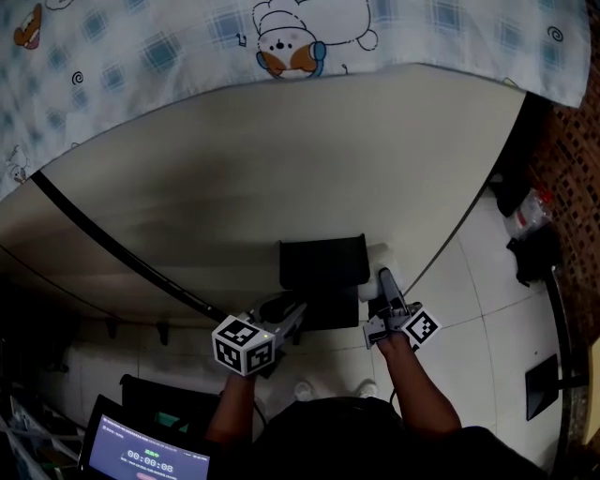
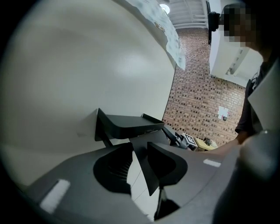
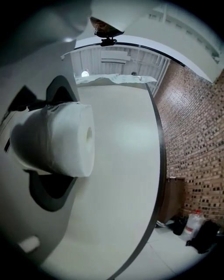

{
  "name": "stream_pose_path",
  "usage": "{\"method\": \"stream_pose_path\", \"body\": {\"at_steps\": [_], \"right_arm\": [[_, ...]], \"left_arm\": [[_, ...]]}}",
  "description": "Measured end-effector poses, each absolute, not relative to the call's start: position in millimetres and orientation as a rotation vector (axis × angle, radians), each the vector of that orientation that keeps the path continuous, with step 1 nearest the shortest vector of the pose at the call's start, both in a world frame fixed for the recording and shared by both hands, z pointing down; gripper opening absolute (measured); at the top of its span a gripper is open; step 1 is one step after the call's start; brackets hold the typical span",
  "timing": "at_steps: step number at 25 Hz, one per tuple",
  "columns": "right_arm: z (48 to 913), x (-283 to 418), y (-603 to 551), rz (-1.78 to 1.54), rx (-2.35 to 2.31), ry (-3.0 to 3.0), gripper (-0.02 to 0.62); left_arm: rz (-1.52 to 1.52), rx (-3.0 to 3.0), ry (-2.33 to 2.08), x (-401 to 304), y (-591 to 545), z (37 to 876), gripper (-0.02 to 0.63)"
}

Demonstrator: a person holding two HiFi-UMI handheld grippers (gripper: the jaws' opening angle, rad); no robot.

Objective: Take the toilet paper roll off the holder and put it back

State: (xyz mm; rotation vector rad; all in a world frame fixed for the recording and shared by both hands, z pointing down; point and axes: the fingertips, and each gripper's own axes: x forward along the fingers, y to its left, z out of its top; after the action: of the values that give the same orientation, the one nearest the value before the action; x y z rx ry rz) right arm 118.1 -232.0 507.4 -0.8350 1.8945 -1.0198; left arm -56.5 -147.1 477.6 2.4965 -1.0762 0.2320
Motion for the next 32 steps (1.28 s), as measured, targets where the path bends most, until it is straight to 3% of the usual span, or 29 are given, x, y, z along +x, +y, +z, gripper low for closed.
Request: {"method": "stream_pose_path", "body": {"at_steps": [19,32], "right_arm": [[512.5,64.8,-225.3,-0.950,-0.553,1.921,0.428],[528.6,-1.7,-207.0,-1.066,-0.389,2.255,0.428]], "left_arm": [[0.236,2.504,-1.029,-56.6,-147.7,478.2,0.117],[0.223,2.500,-1.026,-57.0,-147.9,478.1,0.118]]}}
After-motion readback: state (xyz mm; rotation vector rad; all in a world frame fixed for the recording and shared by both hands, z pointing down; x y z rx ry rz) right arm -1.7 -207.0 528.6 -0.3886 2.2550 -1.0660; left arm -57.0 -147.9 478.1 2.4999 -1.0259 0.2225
